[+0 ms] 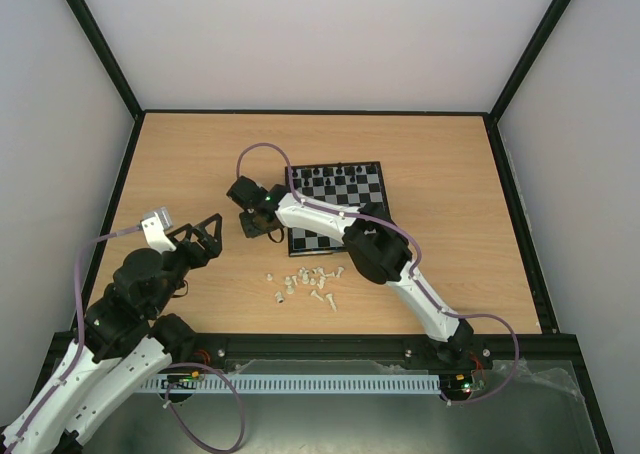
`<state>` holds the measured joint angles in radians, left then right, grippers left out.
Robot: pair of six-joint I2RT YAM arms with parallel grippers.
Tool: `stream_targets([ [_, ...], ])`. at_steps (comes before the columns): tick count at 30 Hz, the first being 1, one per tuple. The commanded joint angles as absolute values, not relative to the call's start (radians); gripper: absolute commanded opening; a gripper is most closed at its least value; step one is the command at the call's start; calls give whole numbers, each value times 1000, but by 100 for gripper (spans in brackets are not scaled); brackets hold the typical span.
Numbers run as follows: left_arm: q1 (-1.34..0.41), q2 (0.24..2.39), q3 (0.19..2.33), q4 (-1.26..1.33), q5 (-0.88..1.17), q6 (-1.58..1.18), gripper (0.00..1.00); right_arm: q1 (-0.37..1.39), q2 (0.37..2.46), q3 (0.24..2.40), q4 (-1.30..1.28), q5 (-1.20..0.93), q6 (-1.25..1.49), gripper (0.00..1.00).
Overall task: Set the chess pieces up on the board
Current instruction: Pick up the chess piece at the center of the board, then place the chess piece on the chessboard.
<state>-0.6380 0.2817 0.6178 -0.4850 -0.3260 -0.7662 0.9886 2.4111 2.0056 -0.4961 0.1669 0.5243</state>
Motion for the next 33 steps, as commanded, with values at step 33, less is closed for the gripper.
stream_targets([
  [33,-634,286,619,-458,-315,-738,100,556,1791,1281,-393,236,549,2],
])
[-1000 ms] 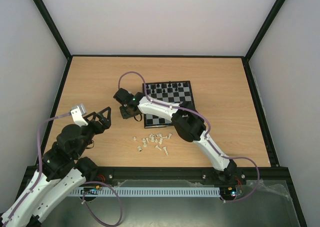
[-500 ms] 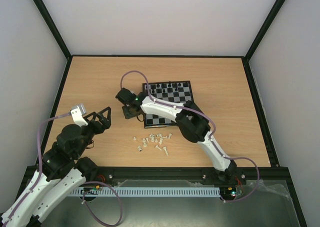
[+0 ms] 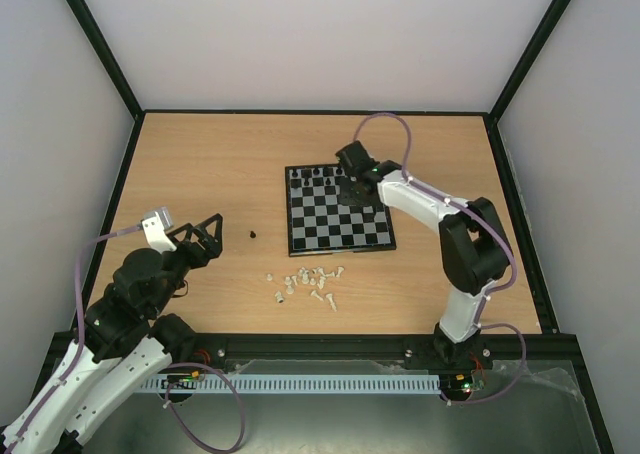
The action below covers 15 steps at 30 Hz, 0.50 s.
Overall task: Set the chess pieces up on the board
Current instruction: Place the chess piece on the chessboard.
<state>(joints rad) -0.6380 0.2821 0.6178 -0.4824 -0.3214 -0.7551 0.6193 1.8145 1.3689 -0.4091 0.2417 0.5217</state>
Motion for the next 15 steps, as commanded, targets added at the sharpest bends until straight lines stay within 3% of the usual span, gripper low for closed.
stream_targets([
  [1,-634,288,621,-457,-313,-736,100,536,1795,1277,-393,243,551,2],
  [15,-634,295,615,-448,-316,-733,99,418,2045,1547,-422,309,513,2],
])
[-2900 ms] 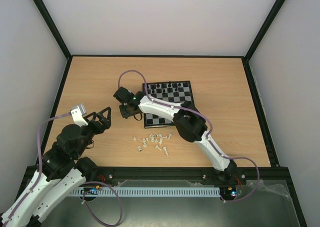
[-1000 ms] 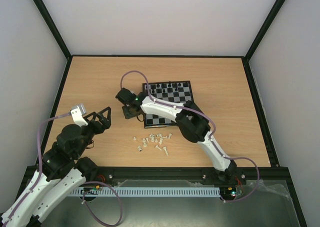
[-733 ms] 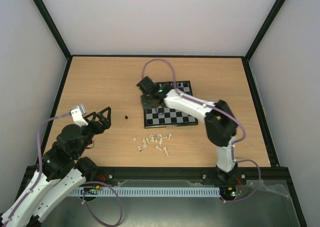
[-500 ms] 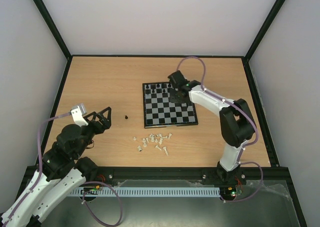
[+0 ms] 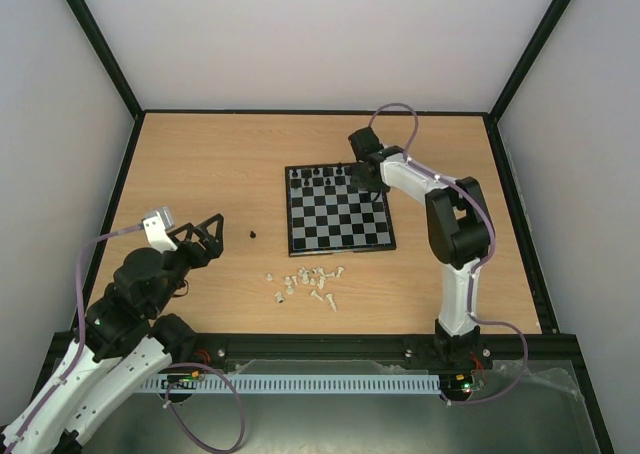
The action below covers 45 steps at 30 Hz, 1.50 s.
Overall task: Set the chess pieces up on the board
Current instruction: Place the chess piece on the chessboard.
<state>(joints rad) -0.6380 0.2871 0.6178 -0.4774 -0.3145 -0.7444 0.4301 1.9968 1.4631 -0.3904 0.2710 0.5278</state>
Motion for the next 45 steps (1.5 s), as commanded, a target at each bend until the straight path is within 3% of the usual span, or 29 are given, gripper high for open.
stream_targets([
  [1,-634,295,615,-447,-317,-733,100,417,2059,1567,-427,311,511,2],
  [8,-634,299,613,-442,-321,-731,99,405,2127,1659,-449,293,500,3],
  [27,-634,301,613,-441,-323,-727,99,405,2188,1660,-437,246,491,5],
  [30,-634,302,614,-441,-324,-727,99,405,2192,1657,-436,245,491,8],
  [39,-634,305,613,-441,-324,-729,99,405,2110,1620,-446,271,494,31],
  [45,-635,309,615,-440,-318,-734,100,406,1936,1510,-454,295,501,36],
])
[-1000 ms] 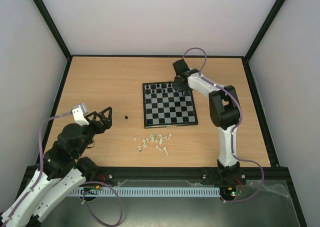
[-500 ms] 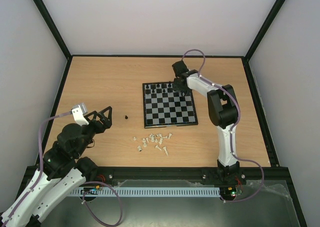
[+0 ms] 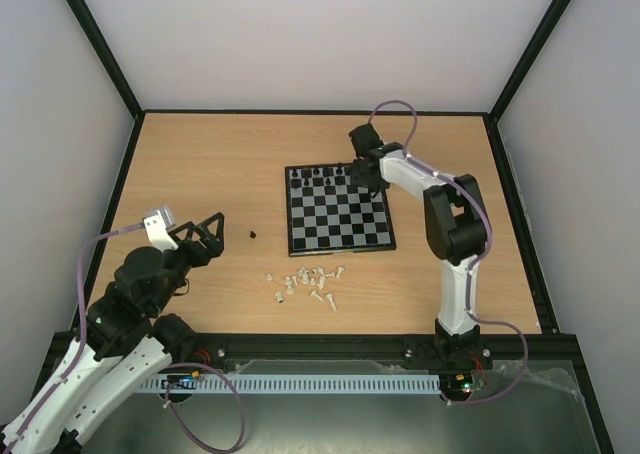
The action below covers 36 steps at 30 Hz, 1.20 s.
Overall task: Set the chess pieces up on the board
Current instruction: Place the chess piece on the chessboard, then pick up the chess piece at the center of the board.
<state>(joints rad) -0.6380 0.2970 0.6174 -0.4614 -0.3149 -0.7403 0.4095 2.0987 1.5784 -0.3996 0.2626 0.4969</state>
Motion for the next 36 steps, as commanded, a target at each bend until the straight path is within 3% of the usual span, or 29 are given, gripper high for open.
stream_targets([
  [1,-635,312,615,-440,-315,-734,100,407,1896,1479,-451,296,503,36],
  [7,-635,317,632,-447,-307,-738,100,495,1641,1288,-405,210,516,46],
  [12,-634,302,678,-474,-305,-737,100,682,1602,1242,-363,93,523,53],
  [17,-634,247,728,-525,-308,-736,100,857,1711,1320,-323,18,540,49],
  [24,-635,123,793,-594,-318,-744,100,1023,2008,1614,-397,63,513,42],
  [36,-634,69,849,-658,-322,-746,100,1056,2299,1957,-559,191,534,42],
])
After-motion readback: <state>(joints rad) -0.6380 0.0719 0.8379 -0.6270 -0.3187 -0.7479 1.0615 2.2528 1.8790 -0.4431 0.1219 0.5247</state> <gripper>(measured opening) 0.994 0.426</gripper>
